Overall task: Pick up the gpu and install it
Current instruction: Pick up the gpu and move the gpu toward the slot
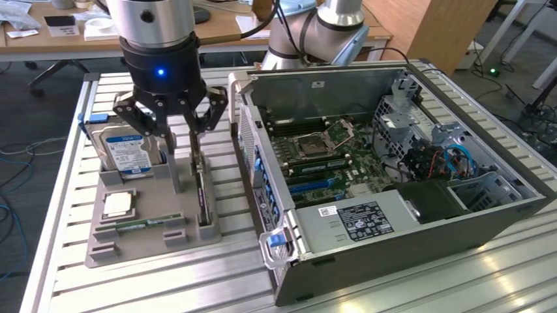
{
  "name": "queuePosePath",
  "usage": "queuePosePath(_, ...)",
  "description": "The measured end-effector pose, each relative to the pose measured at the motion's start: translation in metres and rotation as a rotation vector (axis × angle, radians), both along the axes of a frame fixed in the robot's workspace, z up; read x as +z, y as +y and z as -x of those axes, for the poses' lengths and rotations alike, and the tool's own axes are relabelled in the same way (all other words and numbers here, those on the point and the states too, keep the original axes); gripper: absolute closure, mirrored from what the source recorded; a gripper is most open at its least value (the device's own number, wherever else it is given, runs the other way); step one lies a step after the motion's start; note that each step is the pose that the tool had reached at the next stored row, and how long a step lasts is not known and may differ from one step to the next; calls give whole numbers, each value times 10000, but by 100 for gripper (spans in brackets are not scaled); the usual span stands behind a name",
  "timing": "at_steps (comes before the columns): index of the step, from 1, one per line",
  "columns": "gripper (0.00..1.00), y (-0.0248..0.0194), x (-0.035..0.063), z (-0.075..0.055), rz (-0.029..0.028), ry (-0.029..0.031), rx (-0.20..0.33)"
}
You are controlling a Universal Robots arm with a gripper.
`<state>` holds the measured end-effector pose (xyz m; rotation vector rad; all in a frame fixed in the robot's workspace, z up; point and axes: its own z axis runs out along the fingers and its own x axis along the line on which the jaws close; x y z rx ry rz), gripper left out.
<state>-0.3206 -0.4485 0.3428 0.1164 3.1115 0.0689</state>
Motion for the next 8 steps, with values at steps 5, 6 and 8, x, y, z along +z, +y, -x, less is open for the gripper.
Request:
queuePosePath(5, 58, 0, -20, 0, 2, 3, 0)
queuePosePath(6, 58, 0, -20, 0, 1, 2, -1)
queuePosePath(8, 58, 0, -27, 0, -2, -2, 0)
